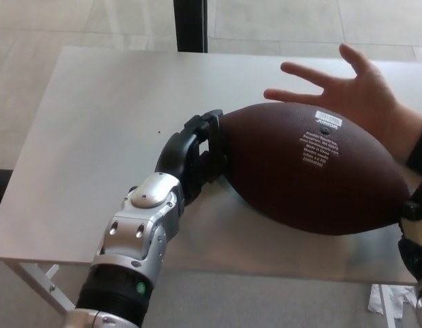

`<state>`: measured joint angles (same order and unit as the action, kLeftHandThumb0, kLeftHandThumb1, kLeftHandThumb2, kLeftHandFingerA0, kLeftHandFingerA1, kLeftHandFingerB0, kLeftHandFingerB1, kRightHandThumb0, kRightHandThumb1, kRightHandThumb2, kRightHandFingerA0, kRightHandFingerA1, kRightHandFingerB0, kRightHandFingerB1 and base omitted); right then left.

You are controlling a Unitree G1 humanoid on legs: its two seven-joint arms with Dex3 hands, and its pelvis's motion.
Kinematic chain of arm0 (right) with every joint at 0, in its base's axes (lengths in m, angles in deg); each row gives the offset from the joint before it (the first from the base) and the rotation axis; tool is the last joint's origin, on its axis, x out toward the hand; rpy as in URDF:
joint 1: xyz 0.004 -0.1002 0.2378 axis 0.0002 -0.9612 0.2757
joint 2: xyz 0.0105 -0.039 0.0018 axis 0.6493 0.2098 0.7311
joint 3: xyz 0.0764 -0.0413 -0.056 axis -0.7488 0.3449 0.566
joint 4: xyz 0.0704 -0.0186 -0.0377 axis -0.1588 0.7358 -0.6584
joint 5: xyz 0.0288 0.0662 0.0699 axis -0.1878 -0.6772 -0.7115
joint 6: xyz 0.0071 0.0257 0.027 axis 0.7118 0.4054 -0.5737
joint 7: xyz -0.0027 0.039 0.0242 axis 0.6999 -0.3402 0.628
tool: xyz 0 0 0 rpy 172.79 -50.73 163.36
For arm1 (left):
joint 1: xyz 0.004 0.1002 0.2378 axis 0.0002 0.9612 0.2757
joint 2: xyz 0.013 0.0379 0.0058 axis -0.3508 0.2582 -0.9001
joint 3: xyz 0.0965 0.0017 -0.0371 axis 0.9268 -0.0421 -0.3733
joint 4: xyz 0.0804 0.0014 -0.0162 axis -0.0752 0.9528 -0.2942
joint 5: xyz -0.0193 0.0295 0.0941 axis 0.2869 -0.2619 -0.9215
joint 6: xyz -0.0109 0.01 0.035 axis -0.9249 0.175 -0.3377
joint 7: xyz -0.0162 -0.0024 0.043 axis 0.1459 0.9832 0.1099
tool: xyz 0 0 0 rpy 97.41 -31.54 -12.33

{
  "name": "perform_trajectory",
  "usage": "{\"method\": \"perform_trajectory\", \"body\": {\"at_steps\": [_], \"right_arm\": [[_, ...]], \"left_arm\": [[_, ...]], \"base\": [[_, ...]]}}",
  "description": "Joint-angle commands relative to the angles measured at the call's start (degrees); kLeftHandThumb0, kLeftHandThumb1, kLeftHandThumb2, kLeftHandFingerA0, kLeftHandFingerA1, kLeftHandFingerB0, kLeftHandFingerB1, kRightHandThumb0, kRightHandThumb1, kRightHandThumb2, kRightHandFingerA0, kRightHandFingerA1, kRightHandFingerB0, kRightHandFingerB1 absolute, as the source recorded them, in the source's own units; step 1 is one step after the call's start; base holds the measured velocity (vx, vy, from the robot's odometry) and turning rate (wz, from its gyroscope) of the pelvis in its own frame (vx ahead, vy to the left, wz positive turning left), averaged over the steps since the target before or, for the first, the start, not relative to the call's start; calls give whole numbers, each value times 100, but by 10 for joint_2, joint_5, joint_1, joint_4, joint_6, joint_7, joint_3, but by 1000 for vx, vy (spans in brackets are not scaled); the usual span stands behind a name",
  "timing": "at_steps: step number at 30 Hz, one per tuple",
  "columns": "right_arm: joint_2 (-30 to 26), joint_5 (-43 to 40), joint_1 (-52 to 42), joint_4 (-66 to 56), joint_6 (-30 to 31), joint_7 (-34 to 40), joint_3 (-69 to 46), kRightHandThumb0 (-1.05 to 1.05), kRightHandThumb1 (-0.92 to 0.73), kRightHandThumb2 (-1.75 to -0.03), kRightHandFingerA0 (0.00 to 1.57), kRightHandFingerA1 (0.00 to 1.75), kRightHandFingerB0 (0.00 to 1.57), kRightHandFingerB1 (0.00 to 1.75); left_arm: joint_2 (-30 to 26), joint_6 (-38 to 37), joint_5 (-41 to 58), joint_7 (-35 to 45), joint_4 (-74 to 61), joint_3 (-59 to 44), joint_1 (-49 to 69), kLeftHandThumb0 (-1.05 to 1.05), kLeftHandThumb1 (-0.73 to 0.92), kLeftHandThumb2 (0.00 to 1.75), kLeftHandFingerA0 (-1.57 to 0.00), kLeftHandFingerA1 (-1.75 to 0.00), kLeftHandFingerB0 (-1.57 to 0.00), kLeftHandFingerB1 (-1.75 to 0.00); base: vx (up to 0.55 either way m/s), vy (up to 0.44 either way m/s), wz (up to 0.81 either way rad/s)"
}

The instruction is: The robot uses both its hands to grab the left and right ends of a football kept in the middle of the desk infront of it, lifts it up and places it in the palm of a person

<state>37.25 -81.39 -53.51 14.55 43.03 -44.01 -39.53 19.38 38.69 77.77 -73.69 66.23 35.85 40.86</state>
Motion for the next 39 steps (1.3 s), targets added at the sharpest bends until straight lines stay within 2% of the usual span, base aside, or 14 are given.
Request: {"method": "perform_trajectory", "body": {"at_steps": [1, 6, 9, 10, 11, 12, 14, 15, 18, 23, 25, 28, 38, 39], "right_arm": [[-25, -108, 29, -22, 73, -159, 79, -96, -72, -98, 57, 56, 0, 0], [-51, -83, 43, -35, 112, -124, 100, -72, -56, -98, 88, 62, 0, 35], [-91, -51, 58, -45, 144, -115, 130, -85, -84, -65, 113, 101, 50, 35], [-105, -34, 63, -48, 147, -113, 144, -86, -70, -113, 113, 107, 45, 48], [-114, -23, 67, -47, 144, -115, 154, -91, -85, -66, 118, 113, 53, 36], [-118, -19, 71, -41, 139, -121, 159, -102, -68, -105, 98, 89, 13, 43], [-121, -18, 75, -32, 129, -126, 163, -95, -60, -98, 95, 80, 4, 26], [-121, -9, 79, -23, 115, -128, 170, -92, -72, -63, 100, 74, 0, 19], [-119, 13, 90, -7, 92, -119, 187, -90, -53, -94, 95, 86, 0, 20], [-74, 18, 107, 2, 93, -72, 179, -53, -60, -58, 117, 147, 34, 37], [-58, 37, 101, 15, 44, -79, 191, -36, -64, -82, 119, 171, 97, 79], [-49, 52, 101, 22, 27, -73, 194, -36, -55, -116, 132, 133, 103, 108], [52, 84, 78, 37, -48, -7, 198, -30, -56, -119, 107, 168, 88, 139], [66, 83, 79, 43, -57, 0, 195, -30, -55, -120, 108, 168, 89, 138]], "left_arm": [[69, -38, -59, -18, 40, 95, 14, -68, 70, 101, -31, -74, -7, -50], [61, -76, -92, -16, 97, 132, -6, -72, 92, 69, -25, -68, -25, -40], [37, -71, -132, -7, 83, 182, -8, -74, 92, 82, -51, -92, -51, -55], [35, -64, -144, -22, 86, 192, -11, -67, 92, 74, -53, -98, -61, -64], [34, -59, -149, -33, 85, 196, -9, -65, 92, 84, -62, -115, -70, -85], [34, -16, -161, -52, 77, 205, -13, -64, 92, 82, -32, -94, -26, -66], [34, 32, -175, -80, 59, 219, -11, -54, 92, 78, -28, -123, -24, -82], [54, 8, -134, -92, 48, 184, 15, -54, 77, 115, -52, -93, -35, -76], [112, -36, -49, -111, 96, 95, 20, -64, 92, 76, -52, -139, -46, -118], [85, -35, -65, -32, 67, 149, 26, -54, 92, 68, -48, -174, -28, -136], [94, -101, -31, 15, 97, 124, 29, -45, 81, 77, -81, -175, -66, -173], [100, -74, -24, 4, 100, 119, 16, -32, 62, 111, -88, -175, -69, -175], [206, -67, 48, -64, 126, 30, 49, -25, 76, 118, -107, -175, -76, -175], [214, -83, 39, -64, 131, 36, 57, -13, 79, 134, -109, -122, -105, -121]], "base": [[0, 0, 0], [0, 0, 0], [0, 0, 0], [0, 0, 0], [0, 0, 0], [0, 0, 0], [0, 0, 0], [0, 0, 0], [0, 0, 0], [0, 0, 0], [0, 0, 0], [0, 0, 0], [0, 0, 0], [0, 0, 0]]}}
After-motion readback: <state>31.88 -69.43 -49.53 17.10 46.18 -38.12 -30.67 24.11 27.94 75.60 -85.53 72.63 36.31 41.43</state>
